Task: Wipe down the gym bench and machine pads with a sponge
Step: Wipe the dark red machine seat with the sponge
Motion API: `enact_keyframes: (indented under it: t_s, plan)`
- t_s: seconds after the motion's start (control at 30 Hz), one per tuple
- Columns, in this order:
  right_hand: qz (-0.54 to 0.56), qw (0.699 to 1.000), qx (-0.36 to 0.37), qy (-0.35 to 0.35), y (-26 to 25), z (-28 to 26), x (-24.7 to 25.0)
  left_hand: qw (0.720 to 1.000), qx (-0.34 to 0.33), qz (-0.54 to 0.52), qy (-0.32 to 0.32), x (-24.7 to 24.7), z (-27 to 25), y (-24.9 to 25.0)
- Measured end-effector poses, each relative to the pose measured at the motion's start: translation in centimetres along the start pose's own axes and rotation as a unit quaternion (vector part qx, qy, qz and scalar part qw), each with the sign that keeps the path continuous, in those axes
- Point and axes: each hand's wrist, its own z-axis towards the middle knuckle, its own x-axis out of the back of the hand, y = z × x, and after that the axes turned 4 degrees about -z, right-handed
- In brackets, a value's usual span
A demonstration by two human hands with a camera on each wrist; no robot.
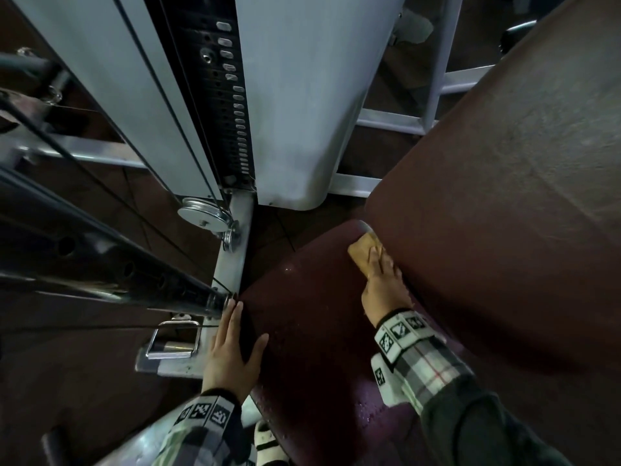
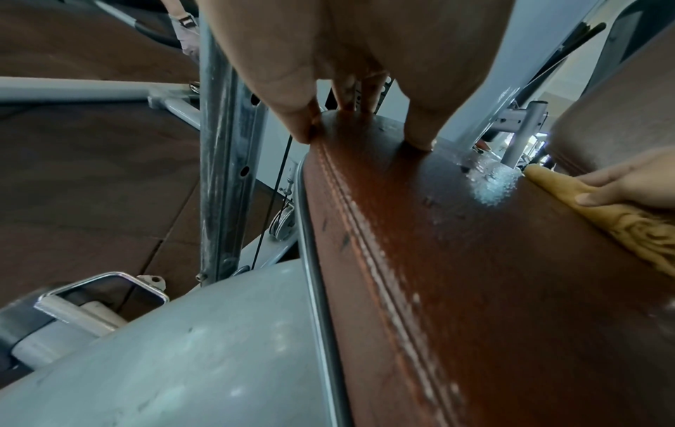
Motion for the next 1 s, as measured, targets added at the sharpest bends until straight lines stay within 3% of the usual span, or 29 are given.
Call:
enact_keyframes:
  t_s: [0.17,0.27,0.37,0.53,0.7,0.83,0.93,1.0]
  plan:
    - [0.017,0.997,-0.018,-0.078,-3.7,4.2,2.8,1.0,0.018,-0.005,0.002,0.0,0.2,0.3]
    - [-0.011,0.994,0.097,-0.047,-5.7,4.8,2.9,1.0,0.015,-0.011,0.005,-0.2,0.3,0.1]
    - [-0.037,0.973,0.225,-0.035,-6.5,3.6,1.6,1.0,0.012,-0.015,0.004,-0.2,0.3,0.0]
    - [-0.019,0.944,0.331,0.0,-2.4,1.2,-0.7,1.0,0.002,-0.024,0.005,-0.2,0.3,-0.1]
    - [-0.032,0.965,0.261,0.016,2.0,2.3,-0.3,1.0,0.001,-0.02,0.013,-0.3,0.3,-0.2]
    - [-0.065,0.979,0.192,-0.033,-0.2,4.3,1.1,1.0,0.018,-0.01,0.007,-0.3,0.3,0.2]
    - [-0.057,0.979,0.193,-0.042,-3.2,4.1,1.7,1.0,0.018,-0.015,0.005,-0.3,0.3,0.3]
    - [-0.059,0.969,0.239,-0.019,-4.4,2.9,1.2,1.0,0.016,-0.016,0.004,-0.3,0.4,0.2]
